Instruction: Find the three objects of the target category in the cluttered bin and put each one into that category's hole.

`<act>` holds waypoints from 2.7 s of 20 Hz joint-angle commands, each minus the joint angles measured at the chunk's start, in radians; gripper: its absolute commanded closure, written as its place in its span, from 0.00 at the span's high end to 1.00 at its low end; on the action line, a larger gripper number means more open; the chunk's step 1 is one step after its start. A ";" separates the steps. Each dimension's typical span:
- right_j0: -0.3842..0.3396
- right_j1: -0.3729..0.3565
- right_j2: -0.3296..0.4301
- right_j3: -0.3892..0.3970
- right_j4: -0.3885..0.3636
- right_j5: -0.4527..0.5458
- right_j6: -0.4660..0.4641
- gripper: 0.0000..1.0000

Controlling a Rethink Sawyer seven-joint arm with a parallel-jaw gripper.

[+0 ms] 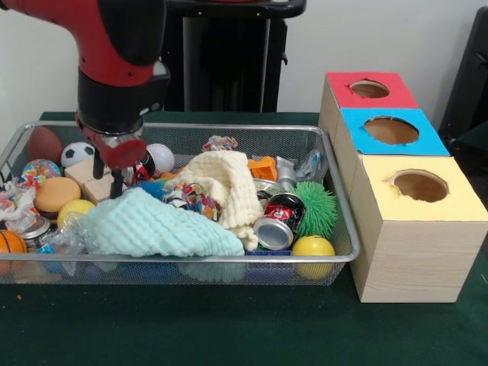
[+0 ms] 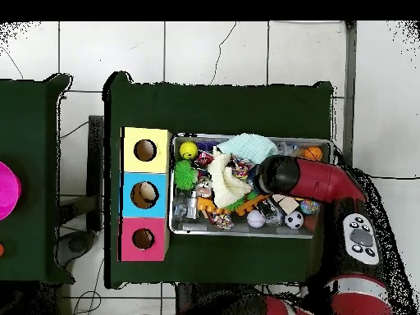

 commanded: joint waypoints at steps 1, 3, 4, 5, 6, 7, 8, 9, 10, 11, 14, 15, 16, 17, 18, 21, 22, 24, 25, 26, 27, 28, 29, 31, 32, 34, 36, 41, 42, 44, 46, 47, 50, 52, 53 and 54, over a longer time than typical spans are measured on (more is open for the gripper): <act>-0.188 -0.227 0.196 0.192 -0.140 0.022 -0.591 1.00; -0.282 -0.268 0.285 0.214 -0.182 0.037 -0.753 1.00; -0.335 -0.266 0.338 0.209 -0.198 0.055 -0.840 1.00; -0.388 -0.264 0.390 0.204 -0.214 0.072 -0.927 1.00; -0.438 -0.251 0.437 0.185 -0.227 0.101 -1.010 1.00; -0.483 -0.235 0.484 0.163 -0.243 0.127 -1.098 1.00; -0.516 -0.214 0.517 0.133 -0.259 0.151 -1.170 1.00; -0.549 -0.193 0.550 0.104 -0.276 0.175 -1.243 1.00; -0.569 -0.171 0.571 0.077 -0.294 0.188 -1.298 1.00; -0.587 -0.155 0.589 0.057 -0.312 0.193 -1.349 1.00; -0.600 -0.118 0.601 0.026 -0.342 0.181 -1.388 1.00; -0.570 -0.120 0.543 0.024 -0.325 0.167 -1.249 1.00; -0.539 -0.123 0.484 0.022 -0.309 0.152 -1.109 1.00; -0.490 -0.123 0.388 0.035 -0.267 0.134 -0.877 1.00; -0.465 -0.103 0.338 0.037 -0.221 0.131 -0.750 1.00; -0.433 -0.066 0.299 0.050 -0.167 0.080 -0.692 1.00; -0.429 -0.063 0.295 0.059 -0.151 0.067 -0.683 1.00; -0.423 -0.059 0.287 0.070 -0.140 0.038 -0.681 1.00; -0.422 -0.054 0.283 0.071 -0.136 0.029 -0.683 1.00; -0.418 -0.052 0.277 0.073 -0.132 0.021 -0.679 1.00; -0.415 -0.051 0.272 0.074 -0.133 0.015 -0.676 1.00; -0.412 -0.050 0.267 0.075 -0.134 0.010 -0.673 1.00; -0.407 -0.049 0.261 0.078 -0.137 -0.002 -0.666 1.00; -0.403 -0.047 0.253 0.081 -0.137 -0.016 -0.662 1.00; -0.402 -0.045 0.251 0.082 -0.133 -0.017 -0.658 1.00; -0.396 -0.041 0.244 0.077 -0.128 -0.017 -0.660 1.00; -0.388 -0.039 0.236 0.078 -0.123 -0.023 -0.656 1.00; -0.366 -0.029 0.216 0.081 -0.113 -0.042 -0.630 1.00; -0.362 -0.025 0.213 0.082 -0.108 -0.046 -0.623 1.00; -0.348 -0.023 0.199 0.084 -0.103 -0.056 -0.604 1.00; -0.337 -0.016 0.185 0.080 -0.097 -0.063 -0.590 1.00; -0.331 -0.013 0.178 0.080 -0.095 -0.067 -0.588 1.00; -0.318 -0.007 0.162 0.083 -0.089 -0.096 -0.578 1.00; -0.323 0.008 0.165 0.073 -0.077 -0.101 -0.594 1.00; -0.322 0.015 0.162 0.064 -0.074 -0.100 -0.602 1.00; -0.321 0.019 0.159 0.055 -0.071 -0.099 -0.611 1.00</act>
